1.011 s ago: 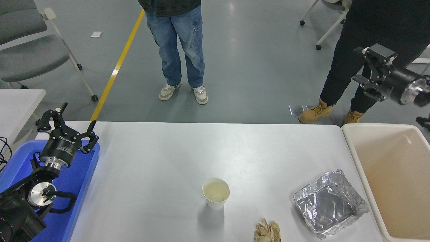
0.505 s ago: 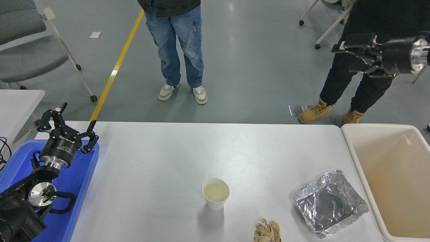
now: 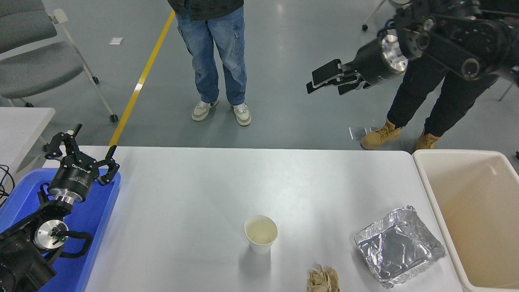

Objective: Clean the table surface

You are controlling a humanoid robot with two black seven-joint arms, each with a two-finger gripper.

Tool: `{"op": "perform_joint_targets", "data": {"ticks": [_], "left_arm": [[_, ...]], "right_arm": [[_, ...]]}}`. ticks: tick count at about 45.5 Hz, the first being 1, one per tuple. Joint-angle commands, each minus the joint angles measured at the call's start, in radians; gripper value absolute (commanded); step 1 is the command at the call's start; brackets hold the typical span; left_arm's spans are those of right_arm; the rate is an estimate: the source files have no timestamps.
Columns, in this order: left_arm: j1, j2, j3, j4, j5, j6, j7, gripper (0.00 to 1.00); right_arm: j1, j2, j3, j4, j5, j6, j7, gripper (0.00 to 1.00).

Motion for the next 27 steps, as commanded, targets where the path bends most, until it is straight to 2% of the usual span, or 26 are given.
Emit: {"op": "perform_joint_targets", "data": {"ticks": [1, 10, 19, 27], "left_arm": [[0.000, -0.001, 0.000, 0.000, 0.000, 0.001, 0.000, 1.00], [0.000, -0.001, 0.000, 0.000, 0.000, 0.001, 0.000, 1.00], [0.000, -0.001, 0.000, 0.000, 0.000, 0.001, 0.000, 1.00], [0.000, 0.000, 0.000, 0.000, 0.000, 0.001, 0.000, 1.00]], "right_arm": [[-0.014, 0.154, -0.115, -0.011, -0.022, 0.004, 0.005, 0.98], [-0.019, 0.154, -0.226, 0.044, -0.068, 0.005, 0.039, 0.98], [-0.043, 0.154, -0.226, 0.234, -0.142, 0.007, 0.039, 0.98], [-0.077, 0.154, -0.211, 0.268, -0.162, 0.002, 0.039, 0.98]]}}
